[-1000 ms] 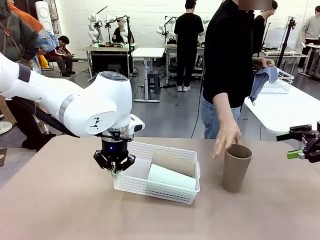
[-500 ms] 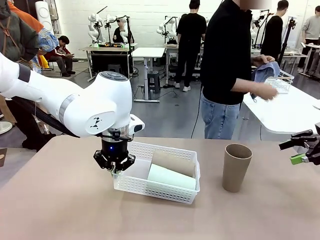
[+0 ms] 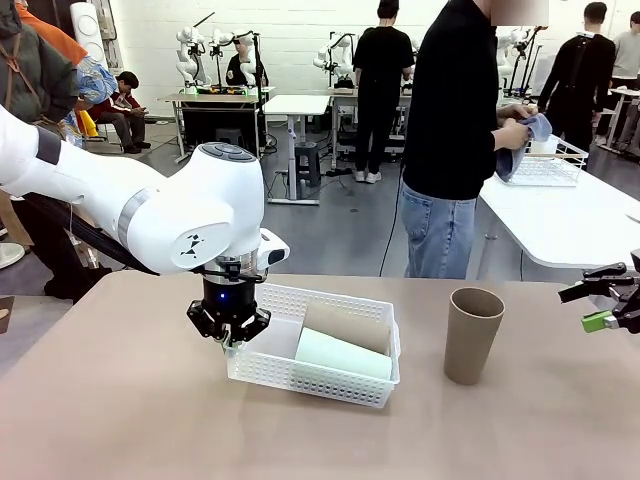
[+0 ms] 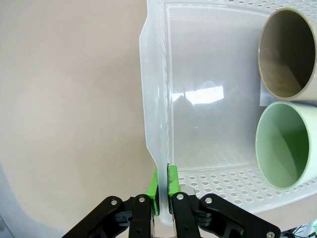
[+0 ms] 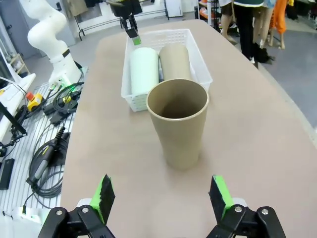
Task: Clean and organize the cups into the basket.
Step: Pick up the Reusable plastic cup from the right side of the table and stack it inside the Organizing basket in the center of the table.
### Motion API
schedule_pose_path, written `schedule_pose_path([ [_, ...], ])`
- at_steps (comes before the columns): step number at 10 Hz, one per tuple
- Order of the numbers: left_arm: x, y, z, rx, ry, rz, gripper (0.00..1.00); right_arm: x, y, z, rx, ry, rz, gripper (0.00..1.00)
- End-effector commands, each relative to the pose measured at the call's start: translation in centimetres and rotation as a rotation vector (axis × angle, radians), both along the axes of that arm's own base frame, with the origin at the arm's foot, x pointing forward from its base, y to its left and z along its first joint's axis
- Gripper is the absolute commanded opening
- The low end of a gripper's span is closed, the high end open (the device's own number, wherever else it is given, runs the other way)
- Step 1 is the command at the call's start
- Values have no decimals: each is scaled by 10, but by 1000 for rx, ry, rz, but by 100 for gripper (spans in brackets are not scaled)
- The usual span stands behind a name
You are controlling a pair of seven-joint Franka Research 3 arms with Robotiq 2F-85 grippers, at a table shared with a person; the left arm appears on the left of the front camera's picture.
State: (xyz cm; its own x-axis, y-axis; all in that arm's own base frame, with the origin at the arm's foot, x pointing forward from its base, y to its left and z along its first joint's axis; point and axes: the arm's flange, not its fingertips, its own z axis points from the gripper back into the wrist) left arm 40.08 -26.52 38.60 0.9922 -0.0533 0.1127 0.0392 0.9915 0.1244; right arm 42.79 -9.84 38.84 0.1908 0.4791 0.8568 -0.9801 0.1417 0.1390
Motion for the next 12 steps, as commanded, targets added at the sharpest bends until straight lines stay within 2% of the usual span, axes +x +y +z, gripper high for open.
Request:
schedule_pose_path([
  [1, 0, 2, 1, 5, -10, -4, 0, 13, -9, -18, 90, -19, 60, 100],
  [2, 0, 2, 1, 5, -10, -4, 0, 21, -12, -39, 118, -16, 153, 100],
  [4, 0, 2, 1, 5, -10, -4, 0, 28, -11, -60, 162, -26, 196, 100],
  [6, 0, 2, 1, 5, -10, -4, 0, 32, -1, -76, 161, -42, 204, 100],
  [12, 0, 2, 1, 5, -10, -4, 0, 53, 49, -102, 182, 66, 196, 100],
])
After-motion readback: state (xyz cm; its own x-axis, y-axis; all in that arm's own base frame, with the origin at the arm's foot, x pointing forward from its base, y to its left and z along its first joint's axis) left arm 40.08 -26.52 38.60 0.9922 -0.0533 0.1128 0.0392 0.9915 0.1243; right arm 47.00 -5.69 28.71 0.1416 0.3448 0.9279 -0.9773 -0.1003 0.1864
